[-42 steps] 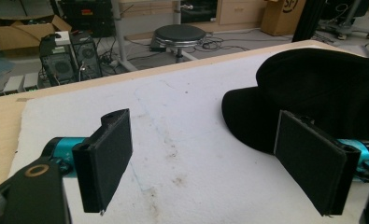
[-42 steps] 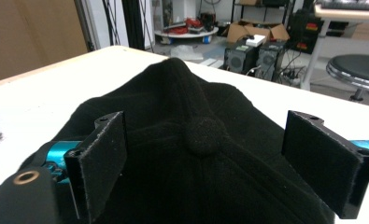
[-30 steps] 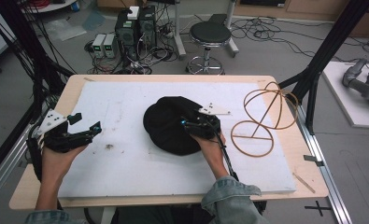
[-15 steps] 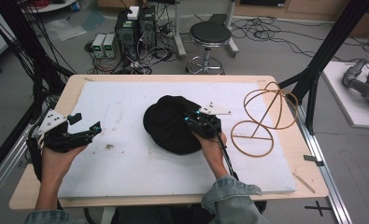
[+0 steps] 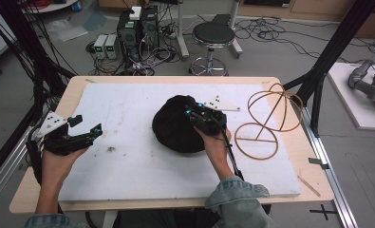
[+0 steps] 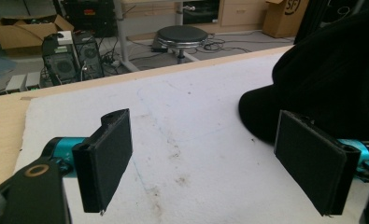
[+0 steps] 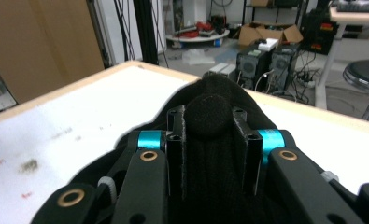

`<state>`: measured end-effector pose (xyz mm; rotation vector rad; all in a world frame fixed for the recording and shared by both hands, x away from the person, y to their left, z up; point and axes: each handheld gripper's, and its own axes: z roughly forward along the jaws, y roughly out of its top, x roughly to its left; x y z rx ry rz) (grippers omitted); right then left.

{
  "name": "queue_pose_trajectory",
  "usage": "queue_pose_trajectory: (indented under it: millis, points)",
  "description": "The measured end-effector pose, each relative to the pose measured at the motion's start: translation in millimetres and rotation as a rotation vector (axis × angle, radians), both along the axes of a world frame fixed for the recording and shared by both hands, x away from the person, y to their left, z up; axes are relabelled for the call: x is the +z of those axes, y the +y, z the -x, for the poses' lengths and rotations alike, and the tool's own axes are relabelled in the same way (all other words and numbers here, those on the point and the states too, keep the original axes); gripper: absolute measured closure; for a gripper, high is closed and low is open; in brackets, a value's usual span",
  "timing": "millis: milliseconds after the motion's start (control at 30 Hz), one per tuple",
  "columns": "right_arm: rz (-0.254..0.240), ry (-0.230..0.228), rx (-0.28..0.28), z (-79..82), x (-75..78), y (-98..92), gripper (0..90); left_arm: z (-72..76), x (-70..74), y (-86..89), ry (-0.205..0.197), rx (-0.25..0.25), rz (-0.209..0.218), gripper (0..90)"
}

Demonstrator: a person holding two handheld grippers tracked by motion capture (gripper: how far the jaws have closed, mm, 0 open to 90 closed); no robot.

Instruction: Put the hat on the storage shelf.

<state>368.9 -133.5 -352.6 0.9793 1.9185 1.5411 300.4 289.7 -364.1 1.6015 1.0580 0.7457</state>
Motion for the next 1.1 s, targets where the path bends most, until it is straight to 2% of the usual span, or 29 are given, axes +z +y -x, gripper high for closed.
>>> queue_pose_trajectory:
  millis: [200, 233, 300, 500, 533, 567, 633, 933, 1067, 1100]
  points:
    - [-0.032, -0.025, -0.011, 6.7, 16.0, -6.4, 72.1, 0.0, 0.0, -0.8, 0.001, -0.003, -0.004, 19.7]
    - [-0.049, -0.037, -0.009, 9.5, 24.7, -9.5, 72.1, 0.0, 0.0, -1.0, 0.000, -0.002, -0.003, 19.7]
    - [-0.055, -0.049, -0.011, 11.0, 29.1, -10.8, 72.1, 0.0, 0.0, -1.0, 0.001, -0.002, -0.003, 19.7]
    - [-0.085, -0.094, -0.002, 18.7, 56.8, -17.6, 71.9, 0.3, 0.2, 0.5, 0.000, 0.003, -0.004, 19.7]
    - [-0.100, -0.103, -0.004, 20.7, 65.1, -19.0, 71.9, 0.4, 0.3, 0.8, 0.001, 0.003, -0.005, 19.7]
    - [-0.100, -0.103, -0.004, 20.7, 65.1, -19.0, 71.9, 0.5, 0.4, 1.0, 0.000, 0.003, -0.002, 19.7]
    - [-0.112, -0.116, -0.006, 23.1, 77.1, -21.6, 71.8, 0.6, 0.6, 1.2, -0.001, 0.003, -0.001, 19.7]
    - [-0.150, -0.157, -0.003, 29.2, 112.3, -31.9, 71.7, 1.0, 1.2, 2.3, -0.002, 0.007, 0.000, 19.7]
    - [-0.152, -0.186, -0.013, 33.5, 128.1, -37.6, 71.6, 1.2, 1.3, 3.1, -0.001, 0.008, 0.002, 19.7]
    - [-0.152, -0.186, -0.013, 33.5, 128.1, -37.6, 71.6, 1.2, 1.3, 3.1, -0.001, 0.008, 0.002, 19.7]
